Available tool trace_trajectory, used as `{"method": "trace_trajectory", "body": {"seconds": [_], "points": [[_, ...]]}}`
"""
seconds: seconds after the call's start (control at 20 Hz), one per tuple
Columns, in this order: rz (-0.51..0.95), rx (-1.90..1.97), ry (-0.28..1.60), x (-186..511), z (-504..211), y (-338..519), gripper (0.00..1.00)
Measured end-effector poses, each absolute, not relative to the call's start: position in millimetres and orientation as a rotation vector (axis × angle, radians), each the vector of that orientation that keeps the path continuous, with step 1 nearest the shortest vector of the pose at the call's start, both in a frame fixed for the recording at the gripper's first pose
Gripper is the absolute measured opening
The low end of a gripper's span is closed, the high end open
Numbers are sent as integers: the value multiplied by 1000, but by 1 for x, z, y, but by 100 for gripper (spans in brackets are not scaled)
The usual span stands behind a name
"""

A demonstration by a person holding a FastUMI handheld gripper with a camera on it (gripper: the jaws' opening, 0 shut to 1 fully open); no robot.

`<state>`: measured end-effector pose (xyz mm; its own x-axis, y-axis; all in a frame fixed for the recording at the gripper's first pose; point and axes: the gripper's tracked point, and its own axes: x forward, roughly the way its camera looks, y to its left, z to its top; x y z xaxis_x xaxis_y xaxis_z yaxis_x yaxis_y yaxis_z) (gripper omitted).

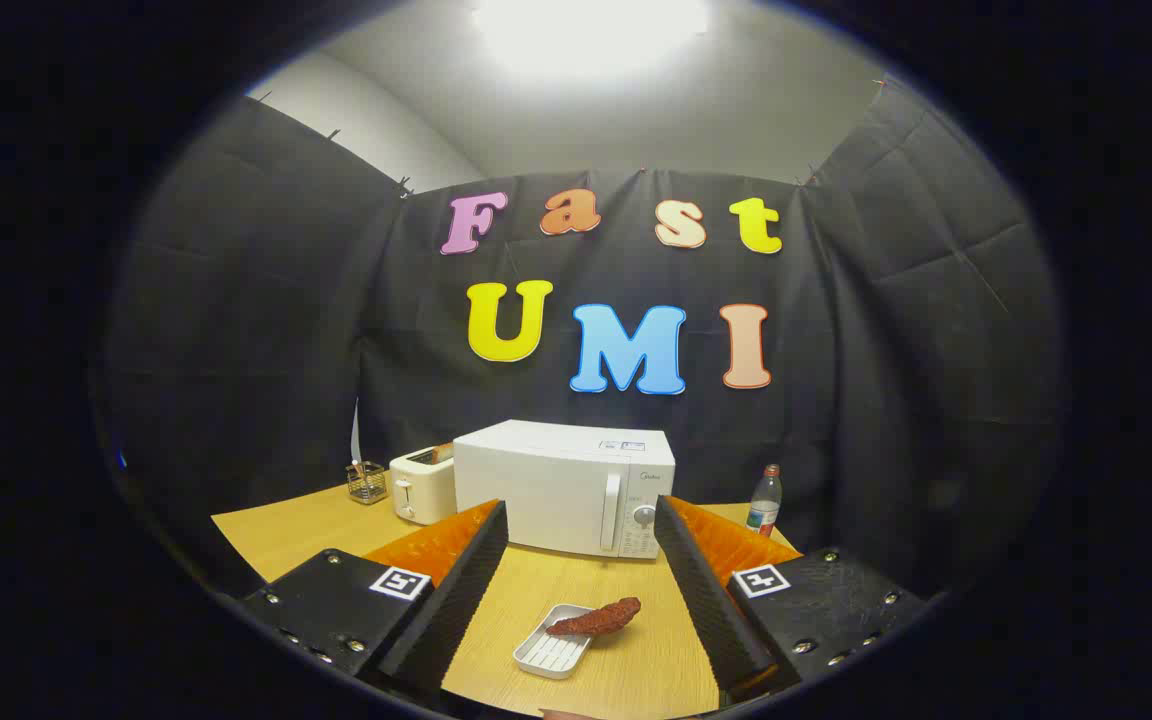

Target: Open the microwave, put the food inside, and close the microwave door.

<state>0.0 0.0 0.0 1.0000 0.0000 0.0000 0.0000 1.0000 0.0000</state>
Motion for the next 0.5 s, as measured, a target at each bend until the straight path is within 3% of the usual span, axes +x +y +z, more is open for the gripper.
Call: {"method": "trace_trajectory", "body": {"seconds": [0.5], "points": [[-1, 11, 3, 2, -1, 0, 94]]}}
